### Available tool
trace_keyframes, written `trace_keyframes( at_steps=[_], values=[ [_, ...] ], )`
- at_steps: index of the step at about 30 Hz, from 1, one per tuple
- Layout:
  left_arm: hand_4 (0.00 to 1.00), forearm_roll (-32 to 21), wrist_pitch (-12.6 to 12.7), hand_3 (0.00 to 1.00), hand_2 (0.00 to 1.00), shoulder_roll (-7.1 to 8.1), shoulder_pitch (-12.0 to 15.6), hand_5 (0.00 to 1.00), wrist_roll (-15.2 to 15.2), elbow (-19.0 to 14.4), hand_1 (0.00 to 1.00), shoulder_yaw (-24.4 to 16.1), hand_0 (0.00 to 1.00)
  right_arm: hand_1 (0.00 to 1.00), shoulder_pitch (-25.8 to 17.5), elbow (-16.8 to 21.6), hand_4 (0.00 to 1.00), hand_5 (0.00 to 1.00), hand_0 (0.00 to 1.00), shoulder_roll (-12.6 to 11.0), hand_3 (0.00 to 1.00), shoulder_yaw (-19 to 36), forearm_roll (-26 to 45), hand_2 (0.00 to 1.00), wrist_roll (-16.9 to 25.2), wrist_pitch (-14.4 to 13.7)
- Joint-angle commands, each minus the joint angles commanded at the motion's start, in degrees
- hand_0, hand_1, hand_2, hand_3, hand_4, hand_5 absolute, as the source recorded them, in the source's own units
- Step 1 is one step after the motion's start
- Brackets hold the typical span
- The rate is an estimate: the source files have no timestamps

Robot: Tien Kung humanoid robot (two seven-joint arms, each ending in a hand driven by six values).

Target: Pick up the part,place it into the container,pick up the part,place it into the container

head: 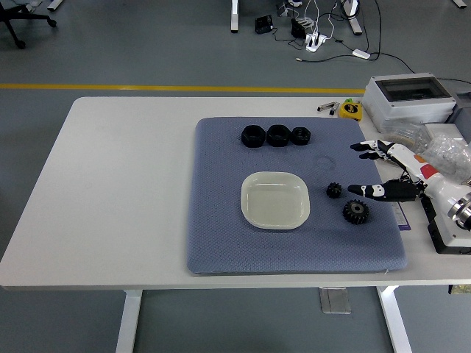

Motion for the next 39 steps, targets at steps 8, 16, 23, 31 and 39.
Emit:
trace_keyframes(
  at_steps=[8,16,23,31,39],
  values=[
    [0.720,0.18,0.00,0.687,0.771,0.03,-0.02,0.682,0.09,0.00,0.740,-0.12,0.731,0.771,2.96,-2.38,0.998,0.340,0.790,-0.75,0.787,-6.17,-16.19,0.811,0.57,-1.47],
    [0.721,0.36,-0.01,0.687,0.770,0.08,0.08,0.681,0.19,-0.02,0.741,-0.25,0.730,0.710,5.94,-6.38,0.998,0.358,0.714,-0.42,0.761,-9.98,-18.04,0.749,0.08,-2.46],
    [0.721,0.58,-0.03,0.687,0.771,0.12,0.12,0.679,0.26,-0.04,0.740,-0.35,0.731,0.663,8.48,-10.45,0.998,0.351,0.642,0.38,0.732,-11.47,-15.33,0.698,-0.46,-2.61],
    [0.723,0.35,0.01,0.687,0.771,0.14,0.08,0.681,0.25,-0.06,0.741,-0.23,0.731,0.632,10.05,-14.62,0.998,0.346,0.590,0.96,0.691,-12.81,-14.94,0.674,-0.62,-3.02],
    [0.724,0.53,-0.01,0.687,0.771,0.13,0.09,0.680,0.32,-0.09,0.740,-0.32,0.731,0.613,10.85,-17.16,0.998,0.327,0.531,1.49,0.626,-13.67,-14.61,0.659,-0.71,-3.76]
  ],
)
